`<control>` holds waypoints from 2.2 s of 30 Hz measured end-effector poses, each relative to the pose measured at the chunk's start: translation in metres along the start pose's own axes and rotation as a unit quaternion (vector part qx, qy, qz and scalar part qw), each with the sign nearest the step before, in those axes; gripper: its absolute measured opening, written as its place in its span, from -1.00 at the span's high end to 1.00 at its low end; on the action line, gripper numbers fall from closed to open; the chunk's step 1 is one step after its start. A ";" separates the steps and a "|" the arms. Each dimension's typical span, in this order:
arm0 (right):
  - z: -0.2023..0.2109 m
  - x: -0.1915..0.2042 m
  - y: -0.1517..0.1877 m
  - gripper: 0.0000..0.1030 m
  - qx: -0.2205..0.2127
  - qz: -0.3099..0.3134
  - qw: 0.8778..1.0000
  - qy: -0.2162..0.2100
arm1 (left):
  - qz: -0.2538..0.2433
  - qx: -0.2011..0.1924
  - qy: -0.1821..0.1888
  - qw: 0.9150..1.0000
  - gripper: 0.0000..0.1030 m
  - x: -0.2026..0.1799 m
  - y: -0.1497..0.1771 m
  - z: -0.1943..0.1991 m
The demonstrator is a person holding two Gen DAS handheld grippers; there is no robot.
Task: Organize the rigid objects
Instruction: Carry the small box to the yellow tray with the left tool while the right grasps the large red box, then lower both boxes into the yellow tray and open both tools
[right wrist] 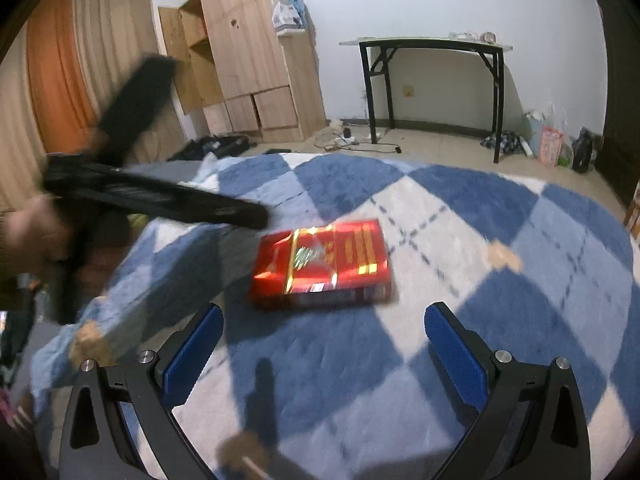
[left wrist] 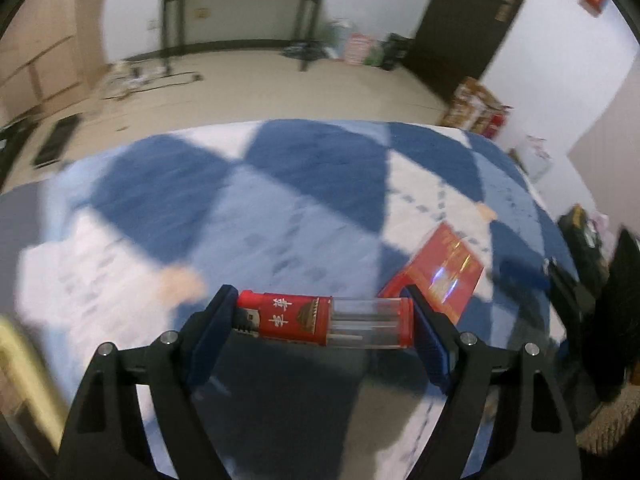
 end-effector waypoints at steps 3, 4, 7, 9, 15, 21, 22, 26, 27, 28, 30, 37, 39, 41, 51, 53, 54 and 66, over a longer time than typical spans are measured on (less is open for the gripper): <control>-0.017 0.004 -0.016 -0.99 -0.003 -0.015 1.000 -0.012 | -0.009 0.008 -0.032 0.999 -0.60 0.012 0.012 0.034; -0.024 0.006 -0.017 -0.99 0.005 -0.008 1.000 -0.010 | -0.013 0.009 -0.036 0.999 -0.60 0.014 0.016 0.044; -0.049 0.013 -0.011 -0.99 0.044 0.017 0.999 0.005 | -0.008 0.001 -0.040 0.999 -0.60 0.020 0.026 0.071; -0.066 0.014 -0.007 -1.00 0.074 0.028 0.997 0.018 | 0.011 -0.016 -0.045 0.999 -0.60 0.026 0.031 0.086; -0.082 0.024 -0.023 -0.75 0.076 0.054 0.995 0.039 | 0.065 -0.073 -0.084 0.992 -0.60 0.067 0.047 0.130; -0.050 0.138 -0.067 -0.75 0.002 0.101 0.994 -0.052 | 0.086 -0.042 -0.167 0.981 -0.60 0.169 0.077 0.163; -0.043 0.176 -0.073 -0.75 -0.009 0.122 0.989 -0.082 | 0.097 -0.043 -0.183 0.977 -0.60 0.188 0.081 0.172; -0.027 0.276 -0.067 -0.75 -0.016 0.193 0.968 -0.160 | 0.160 -0.040 -0.210 0.964 -0.60 0.250 0.103 0.195; -0.028 0.295 -0.062 -0.75 -0.010 0.208 0.962 -0.178 | 0.174 -0.038 -0.214 0.960 -0.60 0.262 0.110 0.197; -0.031 0.314 -0.055 -0.75 0.000 0.224 0.956 -0.190 | 0.184 -0.036 -0.215 0.958 -0.60 0.271 0.117 0.196; -0.043 0.351 -0.038 -0.75 0.021 0.254 0.945 -0.207 | 0.197 -0.037 -0.214 0.956 -0.60 0.281 0.128 0.192; -0.088 0.404 -0.017 -0.75 0.049 0.287 0.934 -0.206 | 0.212 -0.051 -0.197 0.956 -0.60 0.288 0.146 0.179; -0.095 0.411 -0.020 -0.75 0.045 0.281 0.937 -0.203 | 0.208 -0.054 -0.191 0.958 -0.60 0.287 0.147 0.178; -0.105 0.416 -0.021 -0.76 0.050 0.276 0.939 -0.197 | 0.208 -0.058 -0.188 0.958 -0.61 0.288 0.147 0.177; -0.114 0.429 -0.014 -0.94 0.054 0.296 0.934 -0.193 | 0.209 -0.100 -0.196 0.953 -1.00 0.290 0.143 0.188; -0.109 0.432 -0.012 -0.99 0.052 0.297 0.932 -0.202 | 0.210 -0.104 -0.201 0.951 -1.00 0.288 0.141 0.191; -0.106 0.430 -0.013 -0.99 0.050 0.293 0.932 -0.205 | 0.209 -0.107 -0.207 0.950 -1.00 0.286 0.139 0.193; -0.051 0.337 -0.022 -0.99 -0.016 0.213 0.953 -0.214 | 0.246 -0.223 -0.330 0.884 -1.00 0.200 0.092 0.239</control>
Point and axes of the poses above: each gripper's, at about its wrist camera, not at the fingertips, and z roughly against the way its jaws point, x to its left, y to its underside, the point moved 8 cm from there along -z, roughly the way its jaws point, and after that the axes turned 5 degrees about -x, right-handed, at the moved point
